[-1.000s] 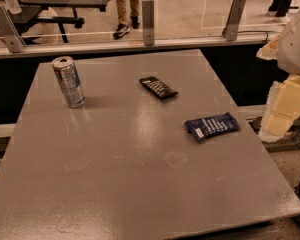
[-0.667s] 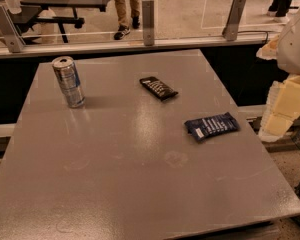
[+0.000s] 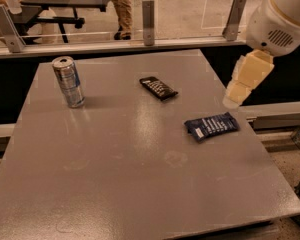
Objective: Move rxbar chocolate near redbull can
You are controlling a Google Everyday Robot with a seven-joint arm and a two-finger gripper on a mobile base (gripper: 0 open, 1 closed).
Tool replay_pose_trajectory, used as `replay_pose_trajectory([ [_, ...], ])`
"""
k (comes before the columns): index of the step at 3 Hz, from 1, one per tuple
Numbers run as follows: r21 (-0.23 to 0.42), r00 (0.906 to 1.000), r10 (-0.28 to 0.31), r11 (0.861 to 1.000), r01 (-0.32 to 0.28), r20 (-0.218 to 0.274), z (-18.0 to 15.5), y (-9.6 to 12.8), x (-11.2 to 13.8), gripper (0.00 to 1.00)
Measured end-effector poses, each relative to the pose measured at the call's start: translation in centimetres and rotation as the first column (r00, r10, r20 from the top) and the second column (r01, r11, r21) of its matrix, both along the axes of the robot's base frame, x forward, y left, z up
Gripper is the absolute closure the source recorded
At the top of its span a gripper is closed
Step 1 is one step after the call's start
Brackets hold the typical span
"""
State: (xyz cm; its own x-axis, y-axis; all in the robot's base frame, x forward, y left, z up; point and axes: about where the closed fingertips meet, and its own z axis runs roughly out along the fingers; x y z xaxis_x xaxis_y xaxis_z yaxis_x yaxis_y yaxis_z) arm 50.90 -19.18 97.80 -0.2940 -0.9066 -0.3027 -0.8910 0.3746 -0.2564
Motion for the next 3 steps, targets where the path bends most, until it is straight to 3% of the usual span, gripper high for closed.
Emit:
replay_pose_trajectory([
  [2,0.124,0.9926,-0.118,0.985,0.120,-0.029,-2.9,4.9,8.1,0.00],
  [3,0.161,0.9805,-0.180,0.968,0.191,-0.079,-5.2,6.8,11.1,0.00],
])
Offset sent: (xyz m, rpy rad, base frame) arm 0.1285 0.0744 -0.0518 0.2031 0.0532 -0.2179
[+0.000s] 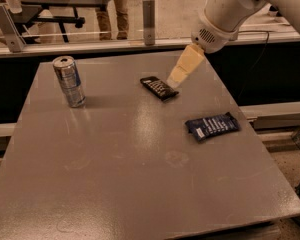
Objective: Move rxbar chocolate near redbull can
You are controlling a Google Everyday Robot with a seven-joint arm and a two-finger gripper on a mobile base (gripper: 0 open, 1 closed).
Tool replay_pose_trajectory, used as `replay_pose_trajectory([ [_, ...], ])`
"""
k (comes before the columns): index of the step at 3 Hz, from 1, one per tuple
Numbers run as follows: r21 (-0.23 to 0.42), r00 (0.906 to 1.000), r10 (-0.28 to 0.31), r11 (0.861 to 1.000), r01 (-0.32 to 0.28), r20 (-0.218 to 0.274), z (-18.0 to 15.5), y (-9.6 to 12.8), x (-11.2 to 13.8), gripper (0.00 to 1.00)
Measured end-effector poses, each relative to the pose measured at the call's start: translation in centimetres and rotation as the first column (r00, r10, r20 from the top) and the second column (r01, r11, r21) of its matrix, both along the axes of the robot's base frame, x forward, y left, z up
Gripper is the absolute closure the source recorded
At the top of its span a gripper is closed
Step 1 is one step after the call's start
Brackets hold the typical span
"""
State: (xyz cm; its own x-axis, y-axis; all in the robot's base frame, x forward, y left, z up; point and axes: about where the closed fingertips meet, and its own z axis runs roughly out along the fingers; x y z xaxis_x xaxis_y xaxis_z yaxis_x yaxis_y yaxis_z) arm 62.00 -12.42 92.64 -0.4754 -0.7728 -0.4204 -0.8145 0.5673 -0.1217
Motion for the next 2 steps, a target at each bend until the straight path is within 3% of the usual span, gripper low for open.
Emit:
replay_pose_trajectory([
  [1,0.025,0.9951,-0.069,0.997,0.071,-0.071,-3.3,2.5,2.6,0.00],
  [2,0.016,0.9895,-0.093,0.995,0.095,-0.111,-5.3,4.2,3.6,0.00],
])
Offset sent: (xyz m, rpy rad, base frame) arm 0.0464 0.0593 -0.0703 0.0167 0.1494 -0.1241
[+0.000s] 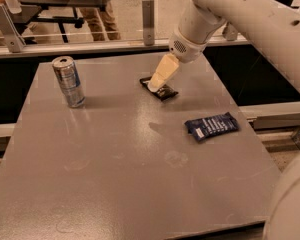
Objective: Move rxbar chocolate near redbull can
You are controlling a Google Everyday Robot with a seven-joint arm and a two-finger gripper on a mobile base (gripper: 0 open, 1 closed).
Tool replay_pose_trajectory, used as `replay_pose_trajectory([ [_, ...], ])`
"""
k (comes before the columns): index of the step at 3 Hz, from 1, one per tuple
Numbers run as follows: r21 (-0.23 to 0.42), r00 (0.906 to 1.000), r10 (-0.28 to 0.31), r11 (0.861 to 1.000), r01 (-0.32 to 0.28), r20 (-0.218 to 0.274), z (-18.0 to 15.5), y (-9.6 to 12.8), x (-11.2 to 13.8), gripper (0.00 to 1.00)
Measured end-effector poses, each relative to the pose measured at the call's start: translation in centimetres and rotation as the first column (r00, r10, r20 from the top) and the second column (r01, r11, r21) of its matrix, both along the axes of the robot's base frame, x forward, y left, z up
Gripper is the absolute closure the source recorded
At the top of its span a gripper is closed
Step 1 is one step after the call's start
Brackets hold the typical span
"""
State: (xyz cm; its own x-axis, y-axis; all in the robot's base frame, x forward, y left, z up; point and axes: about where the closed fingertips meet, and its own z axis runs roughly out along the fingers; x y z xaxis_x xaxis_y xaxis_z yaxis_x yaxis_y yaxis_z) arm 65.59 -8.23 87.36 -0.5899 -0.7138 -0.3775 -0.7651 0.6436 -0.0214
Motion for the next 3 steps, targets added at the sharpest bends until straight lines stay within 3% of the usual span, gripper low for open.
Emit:
replay_pose_trajectory([
  [2,-0.075,0.9966,0.026,0.997,-0.032,-0.079,-3.2,3.2,0.4,0.02],
  [3,-0.111,0.9944,0.025,0.993,-0.036,-0.103,-3.9,3.8,0.0,0.33],
])
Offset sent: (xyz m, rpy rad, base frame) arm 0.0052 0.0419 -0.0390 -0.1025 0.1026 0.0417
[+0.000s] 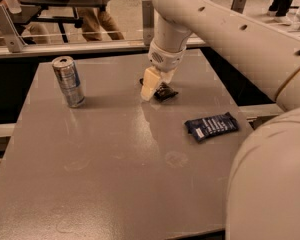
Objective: Move rxbar chocolate near redbull can
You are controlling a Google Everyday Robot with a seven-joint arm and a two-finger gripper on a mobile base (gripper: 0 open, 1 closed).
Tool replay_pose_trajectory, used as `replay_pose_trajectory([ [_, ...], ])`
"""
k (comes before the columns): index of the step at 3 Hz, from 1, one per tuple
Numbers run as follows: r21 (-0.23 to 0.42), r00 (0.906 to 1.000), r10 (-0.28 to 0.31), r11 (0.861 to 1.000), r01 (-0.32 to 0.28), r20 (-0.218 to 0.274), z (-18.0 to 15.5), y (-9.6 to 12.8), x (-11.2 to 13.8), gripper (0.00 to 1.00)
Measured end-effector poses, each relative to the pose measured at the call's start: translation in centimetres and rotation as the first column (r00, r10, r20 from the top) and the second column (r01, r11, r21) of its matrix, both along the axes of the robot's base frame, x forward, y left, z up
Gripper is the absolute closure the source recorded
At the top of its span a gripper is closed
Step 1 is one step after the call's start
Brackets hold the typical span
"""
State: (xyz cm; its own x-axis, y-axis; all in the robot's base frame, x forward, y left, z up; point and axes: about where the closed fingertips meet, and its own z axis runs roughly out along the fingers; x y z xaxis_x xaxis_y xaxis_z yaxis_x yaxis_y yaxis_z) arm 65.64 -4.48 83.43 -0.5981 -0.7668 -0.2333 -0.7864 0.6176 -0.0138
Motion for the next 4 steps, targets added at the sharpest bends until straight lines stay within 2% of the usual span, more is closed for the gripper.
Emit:
replay_pose_trajectory([
  [1,-0.017,1.0000,-0.004,1.000,0.004,-0.006,0.0,-0.1,-0.2,0.65],
  [2,-0.013,0.9997,0.021,1.000,-0.021,0.009,0.7,0.7,-0.1,0.96],
  [3,0.004,0.9965,0.079,0.997,-0.079,0.028,1.4,2.6,0.3,1.00],
  [4,0.026,0.9669,0.246,0.968,-0.248,0.066,2.5,7.4,0.4,1.00],
])
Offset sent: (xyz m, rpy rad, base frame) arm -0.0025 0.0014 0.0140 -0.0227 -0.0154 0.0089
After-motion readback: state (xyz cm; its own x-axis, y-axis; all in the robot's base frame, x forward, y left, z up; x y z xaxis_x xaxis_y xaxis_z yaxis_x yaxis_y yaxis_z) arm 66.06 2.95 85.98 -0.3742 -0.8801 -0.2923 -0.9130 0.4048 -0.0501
